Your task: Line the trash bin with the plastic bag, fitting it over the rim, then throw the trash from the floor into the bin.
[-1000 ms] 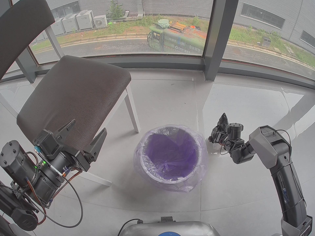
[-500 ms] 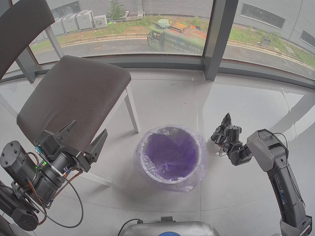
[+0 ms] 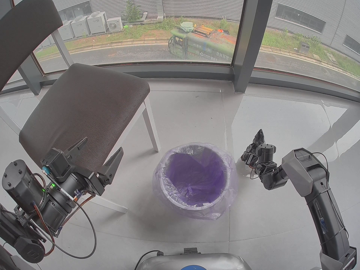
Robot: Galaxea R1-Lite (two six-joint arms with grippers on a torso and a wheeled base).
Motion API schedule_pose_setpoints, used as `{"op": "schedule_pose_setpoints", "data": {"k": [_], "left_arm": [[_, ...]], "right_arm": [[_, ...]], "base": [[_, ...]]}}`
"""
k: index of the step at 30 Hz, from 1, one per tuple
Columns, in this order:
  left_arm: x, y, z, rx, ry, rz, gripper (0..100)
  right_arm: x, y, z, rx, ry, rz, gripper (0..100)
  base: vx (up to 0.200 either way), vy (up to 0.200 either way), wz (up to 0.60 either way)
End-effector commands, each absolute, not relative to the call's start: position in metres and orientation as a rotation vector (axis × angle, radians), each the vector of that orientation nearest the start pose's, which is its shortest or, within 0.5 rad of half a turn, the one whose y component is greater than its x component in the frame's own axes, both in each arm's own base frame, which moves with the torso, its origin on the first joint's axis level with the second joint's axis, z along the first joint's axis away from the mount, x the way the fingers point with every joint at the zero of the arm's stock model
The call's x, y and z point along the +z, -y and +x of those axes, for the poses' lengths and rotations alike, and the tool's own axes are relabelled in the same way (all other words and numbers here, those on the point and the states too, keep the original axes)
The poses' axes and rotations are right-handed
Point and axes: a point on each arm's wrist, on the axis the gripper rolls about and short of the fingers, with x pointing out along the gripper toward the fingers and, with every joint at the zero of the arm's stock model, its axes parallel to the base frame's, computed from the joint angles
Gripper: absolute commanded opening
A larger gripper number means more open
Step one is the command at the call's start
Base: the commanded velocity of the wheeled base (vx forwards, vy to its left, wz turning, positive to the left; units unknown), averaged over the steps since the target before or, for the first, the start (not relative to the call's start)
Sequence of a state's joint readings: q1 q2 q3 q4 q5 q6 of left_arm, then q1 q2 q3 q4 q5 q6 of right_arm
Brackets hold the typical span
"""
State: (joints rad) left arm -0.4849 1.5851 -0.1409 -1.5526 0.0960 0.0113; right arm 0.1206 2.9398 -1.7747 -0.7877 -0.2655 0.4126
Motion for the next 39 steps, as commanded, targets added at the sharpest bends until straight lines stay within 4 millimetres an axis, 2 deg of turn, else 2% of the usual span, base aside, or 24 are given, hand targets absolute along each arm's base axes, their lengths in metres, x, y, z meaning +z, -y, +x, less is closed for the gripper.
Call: {"op": "schedule_pose_setpoints", "data": {"k": [1, 11, 12, 25, 29, 31, 32, 33, 36, 38, 39], "left_arm": [[0.153, 0.091, 0.178, -0.380, 0.148, -0.010, 100], [0.157, 0.089, 0.174, -0.378, 0.172, 0.025, 100], [0.157, 0.089, 0.174, -0.378, 0.172, 0.026, 100], [0.153, 0.091, 0.172, -0.388, 0.153, 0.031, 100], [0.152, 0.091, 0.173, -0.388, 0.152, 0.032, 100], [0.153, 0.091, 0.172, -0.388, 0.156, 0.030, 100], [0.154, 0.090, 0.172, -0.388, 0.158, 0.030, 100], [0.154, 0.090, 0.172, -0.388, 0.158, 0.030, 100], [0.154, 0.091, 0.172, -0.388, 0.159, 0.028, 100], [0.154, 0.091, 0.172, -0.388, 0.159, 0.028, 100], [0.154, 0.091, 0.174, -0.385, 0.157, 0.029, 100]], "right_arm": [[-0.109, -0.057, 0.523, -0.218, -0.336, 0.336, 100], [-0.109, -0.056, 0.524, -0.214, -0.339, 0.338, 100], [-0.110, -0.056, 0.524, -0.215, -0.340, 0.337, 0], [-0.108, -0.056, 0.524, -0.210, -0.309, 0.370, 0], [-0.092, -0.057, 0.526, -0.179, -0.209, 0.391, 0], [-0.044, -0.057, 0.520, -0.137, -0.171, 0.449, 0], [-0.026, -0.060, 0.515, -0.114, -0.166, 0.495, 0], [-0.016, -0.060, 0.512, -0.101, -0.161, 0.517, 0], [0.068, -0.066, 0.484, 0.010, -0.101, 0.605, 0], [0.068, -0.066, 0.484, 0.010, -0.101, 0.605, 0], [0.125, -0.075, 0.452, 0.076, -0.028, 0.619, 0]], "base": [[0.000, 0.000, 0.00], [0.000, 0.000, 0.00], [0.000, 0.000, 0.00], [0.000, 0.000, 0.00], [0.000, 0.000, 0.00], [0.000, 0.000, 0.00], [0.000, 0.000, 0.00], [0.000, 0.000, 0.00], [0.000, 0.000, 0.00], [0.000, 0.000, 0.00], [0.000, 0.000, 0.00]]}}
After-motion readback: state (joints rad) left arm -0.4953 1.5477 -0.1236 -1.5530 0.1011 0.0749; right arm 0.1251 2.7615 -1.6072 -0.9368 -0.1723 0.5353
